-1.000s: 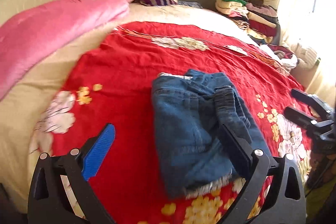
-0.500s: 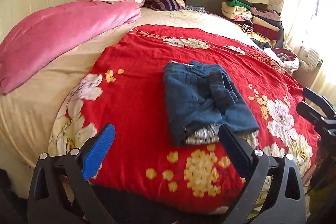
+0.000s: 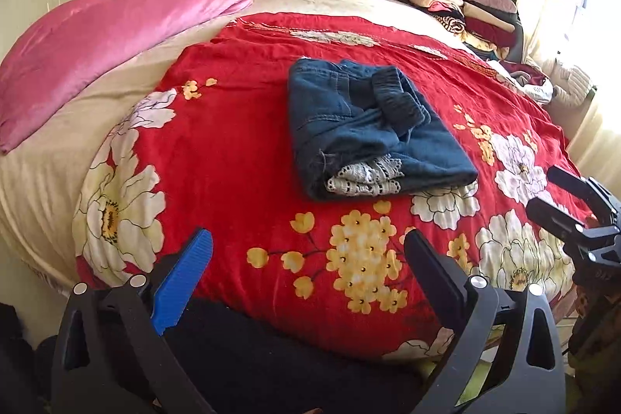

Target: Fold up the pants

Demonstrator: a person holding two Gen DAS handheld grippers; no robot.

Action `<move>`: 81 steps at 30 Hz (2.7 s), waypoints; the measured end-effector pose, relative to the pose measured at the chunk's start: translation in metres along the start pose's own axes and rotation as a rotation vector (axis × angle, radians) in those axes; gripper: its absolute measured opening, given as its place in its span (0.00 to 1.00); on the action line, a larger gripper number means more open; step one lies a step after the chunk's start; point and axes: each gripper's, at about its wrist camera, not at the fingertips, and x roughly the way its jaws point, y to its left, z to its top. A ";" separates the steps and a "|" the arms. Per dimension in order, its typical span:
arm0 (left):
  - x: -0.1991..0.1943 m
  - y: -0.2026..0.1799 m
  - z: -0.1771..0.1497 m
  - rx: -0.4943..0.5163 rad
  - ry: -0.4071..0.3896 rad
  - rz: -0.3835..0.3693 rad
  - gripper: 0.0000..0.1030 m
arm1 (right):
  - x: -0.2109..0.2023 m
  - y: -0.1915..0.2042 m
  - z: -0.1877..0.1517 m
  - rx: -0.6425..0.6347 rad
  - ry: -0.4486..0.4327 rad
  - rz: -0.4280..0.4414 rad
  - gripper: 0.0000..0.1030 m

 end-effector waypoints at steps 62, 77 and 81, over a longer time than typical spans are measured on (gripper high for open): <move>-0.002 0.000 -0.002 -0.017 0.025 -0.036 0.96 | 0.000 0.003 0.002 0.000 -0.011 -0.015 0.91; -0.001 0.002 -0.001 -0.025 0.027 -0.012 0.96 | 0.001 0.003 0.001 -0.002 -0.010 -0.017 0.91; 0.001 0.002 -0.001 -0.026 0.032 0.005 0.96 | 0.001 0.002 0.001 0.000 -0.010 -0.018 0.91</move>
